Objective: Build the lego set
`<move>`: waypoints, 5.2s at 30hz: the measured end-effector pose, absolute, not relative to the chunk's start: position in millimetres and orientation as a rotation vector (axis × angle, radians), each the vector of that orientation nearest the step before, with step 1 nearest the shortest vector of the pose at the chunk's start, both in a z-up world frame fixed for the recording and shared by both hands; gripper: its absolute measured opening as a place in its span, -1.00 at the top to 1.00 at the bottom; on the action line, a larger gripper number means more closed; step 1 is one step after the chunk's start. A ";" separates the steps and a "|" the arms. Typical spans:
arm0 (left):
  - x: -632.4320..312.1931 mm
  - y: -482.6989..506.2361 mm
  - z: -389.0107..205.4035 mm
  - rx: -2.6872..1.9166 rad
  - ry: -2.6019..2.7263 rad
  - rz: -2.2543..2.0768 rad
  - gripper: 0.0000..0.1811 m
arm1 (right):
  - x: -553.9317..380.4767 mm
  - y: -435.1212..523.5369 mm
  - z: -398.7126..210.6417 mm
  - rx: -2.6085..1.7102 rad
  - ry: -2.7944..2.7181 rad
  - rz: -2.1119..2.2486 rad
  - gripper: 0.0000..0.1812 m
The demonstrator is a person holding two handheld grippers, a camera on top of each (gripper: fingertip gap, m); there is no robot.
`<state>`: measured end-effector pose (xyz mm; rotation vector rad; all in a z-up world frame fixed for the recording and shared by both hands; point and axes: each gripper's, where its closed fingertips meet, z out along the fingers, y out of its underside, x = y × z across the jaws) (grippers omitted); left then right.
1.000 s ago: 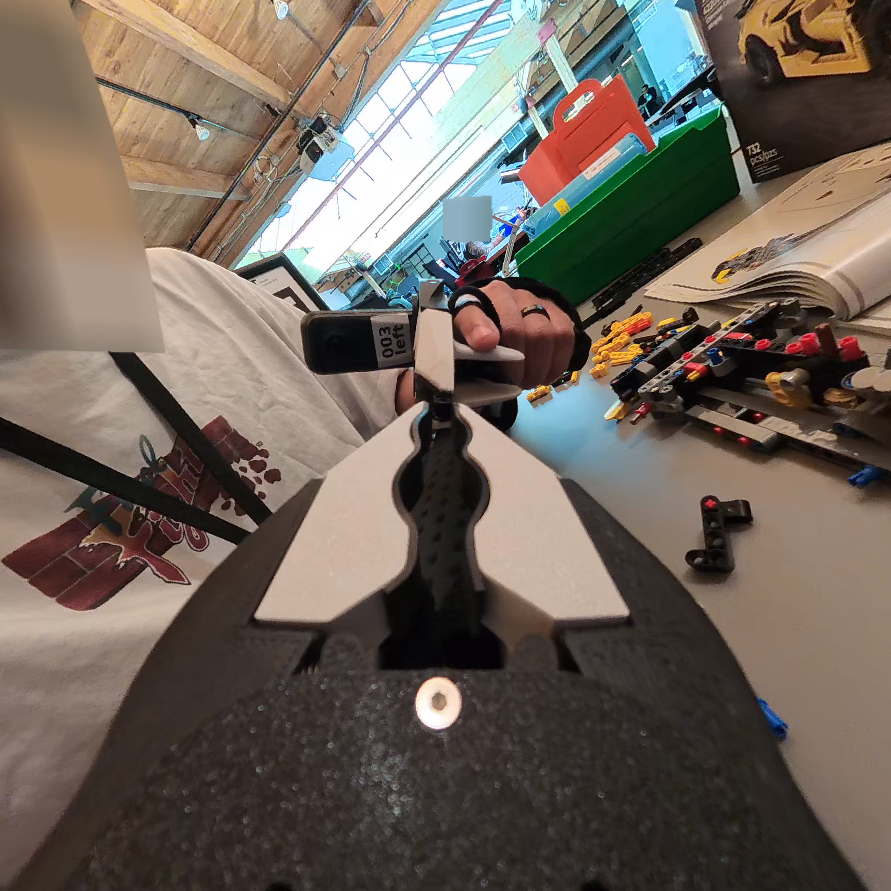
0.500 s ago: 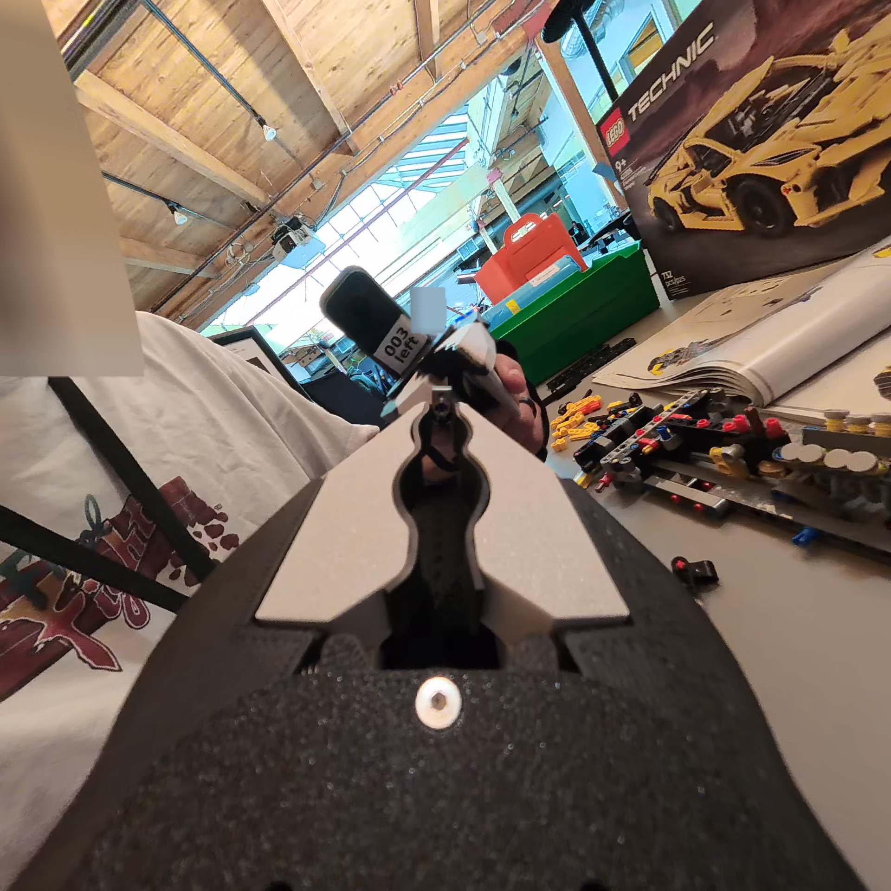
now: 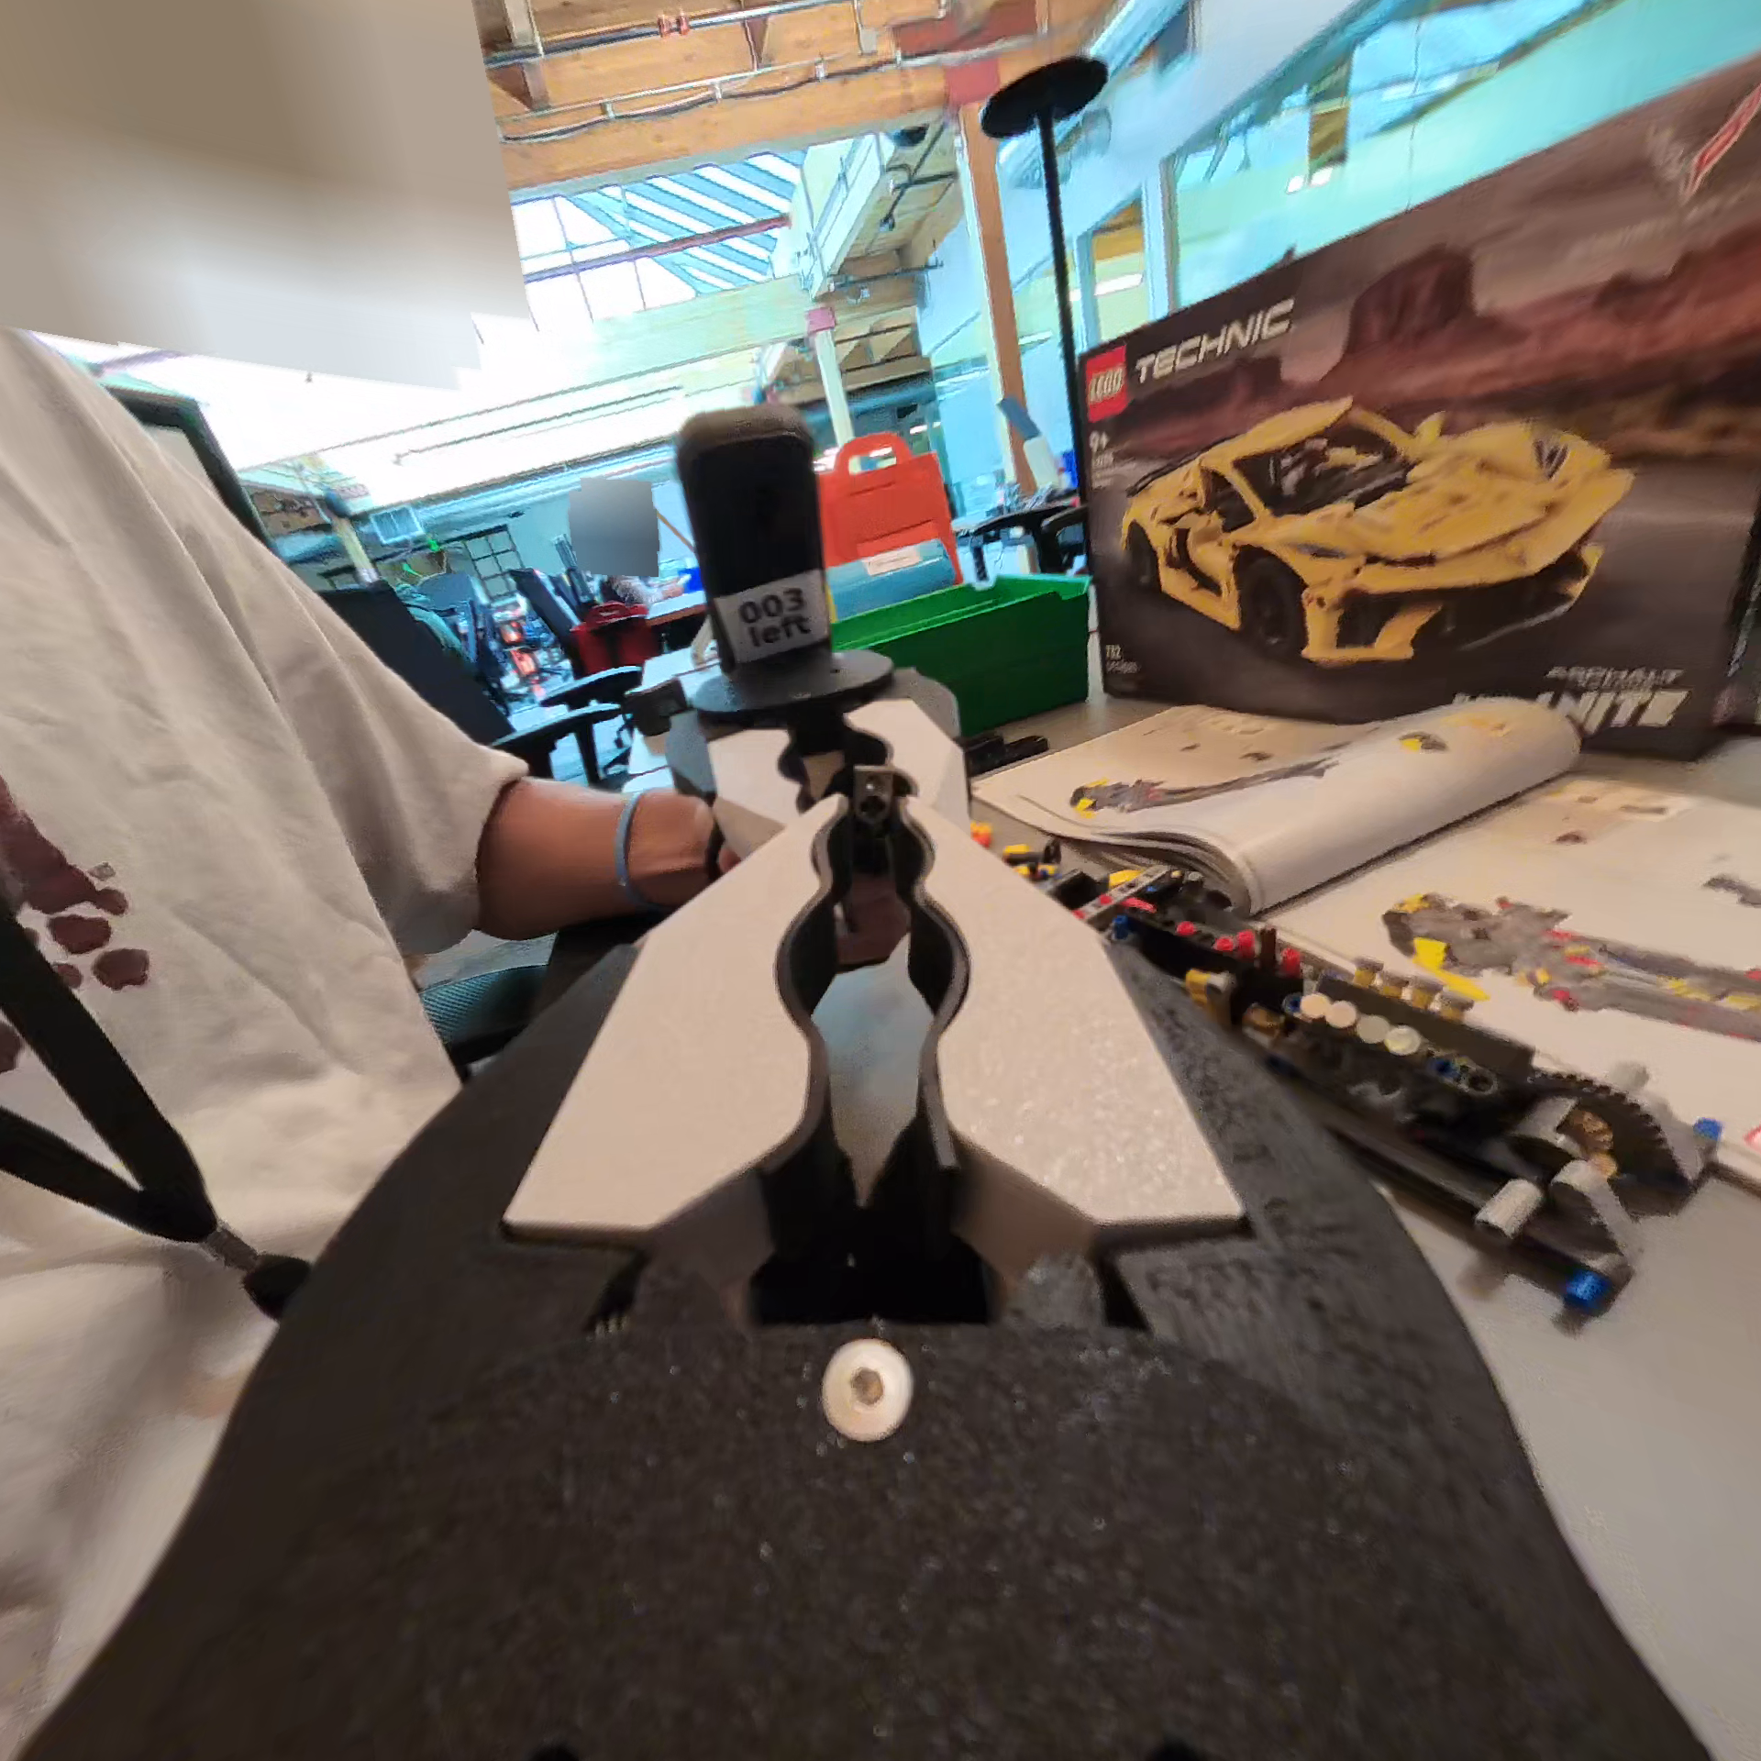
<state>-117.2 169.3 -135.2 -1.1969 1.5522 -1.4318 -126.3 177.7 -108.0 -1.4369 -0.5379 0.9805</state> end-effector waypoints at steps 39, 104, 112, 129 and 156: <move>-138.9 154.9 -156.1 -1.050 1.843 -1.310 0.93 | -143.8 162.9 -157.9 -1.644 -0.824 0.954 0.92; -126.4 150.6 -119.5 -0.638 1.593 -0.805 0.93 | -144.5 151.6 -114.8 -1.524 -0.427 1.895 0.93; -127.8 145.2 -119.2 -0.657 1.608 -0.882 0.93 | -137.9 155.5 -114.5 -1.523 -0.421 1.861 0.80; -117.0 206.4 -191.3 -1.284 1.718 -0.798 0.93 | -40.2 161.0 -238.7 -2.203 -0.844 0.342 0.90; -113.3 219.0 -157.1 -1.483 1.376 -1.293 0.93 | -117.6 217.9 -138.1 -1.700 -0.552 0.770 0.96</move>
